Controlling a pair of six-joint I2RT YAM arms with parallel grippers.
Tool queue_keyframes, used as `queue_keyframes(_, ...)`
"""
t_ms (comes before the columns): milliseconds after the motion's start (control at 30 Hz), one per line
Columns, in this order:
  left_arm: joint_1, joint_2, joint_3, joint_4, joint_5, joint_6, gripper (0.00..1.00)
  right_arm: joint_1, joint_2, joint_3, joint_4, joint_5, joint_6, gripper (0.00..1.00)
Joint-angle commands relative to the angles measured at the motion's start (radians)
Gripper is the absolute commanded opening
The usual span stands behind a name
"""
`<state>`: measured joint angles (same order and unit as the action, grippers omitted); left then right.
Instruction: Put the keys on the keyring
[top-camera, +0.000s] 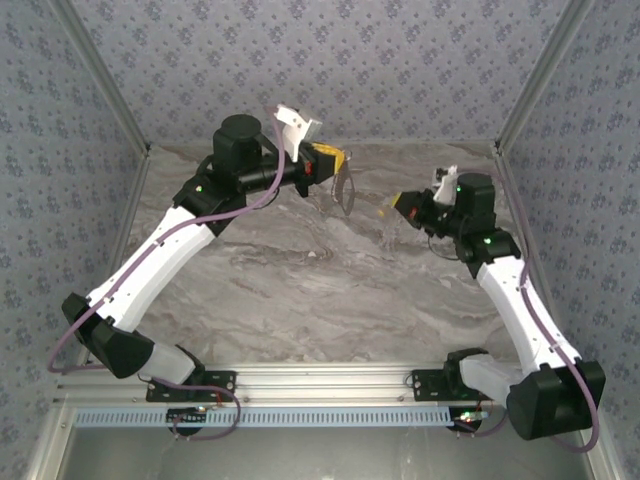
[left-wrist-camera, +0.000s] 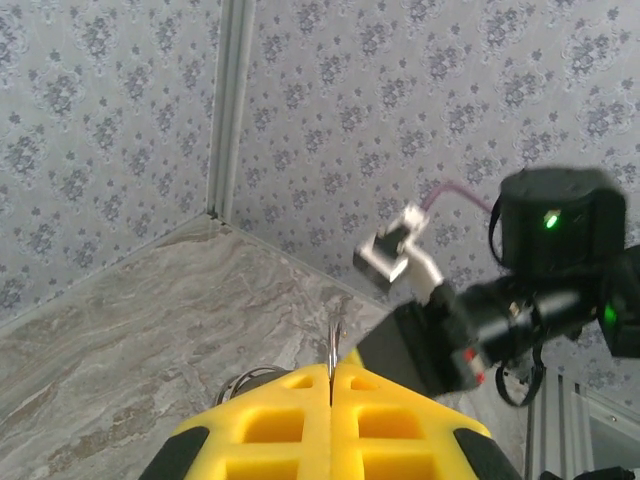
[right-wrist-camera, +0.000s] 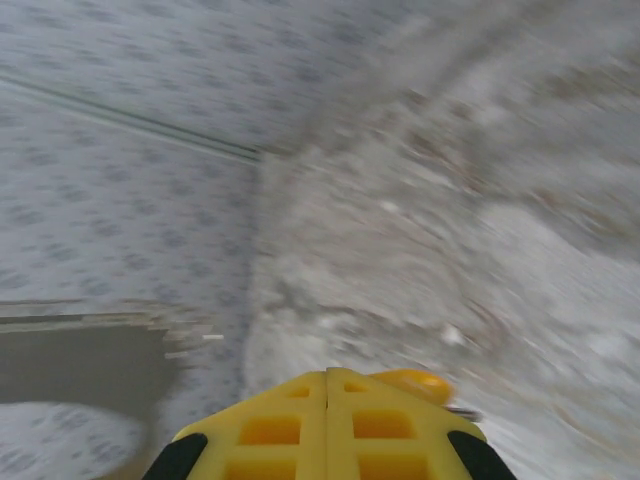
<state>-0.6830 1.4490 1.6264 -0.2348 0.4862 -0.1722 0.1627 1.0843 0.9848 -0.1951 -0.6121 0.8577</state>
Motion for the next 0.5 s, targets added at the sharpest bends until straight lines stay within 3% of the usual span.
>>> queue_keyframes(0, -0.020, -0.024, 0.049, 0.039, 0.028, 0.028, 0.00, -0.014, -0.014, 0.089, 0.202, -0.146, 0.039, 0.00)
queue_keyframes(300, -0.022, -0.002, 0.125, -0.018, 0.091, 0.018, 0.00, -0.034, 0.016, 0.259, 0.478, -0.263, 0.183, 0.00)
queue_keyframes(467, -0.021, 0.009, 0.156, -0.034, 0.131, 0.018, 0.00, -0.018, 0.037, 0.308, 0.525, -0.275, 0.204, 0.00)
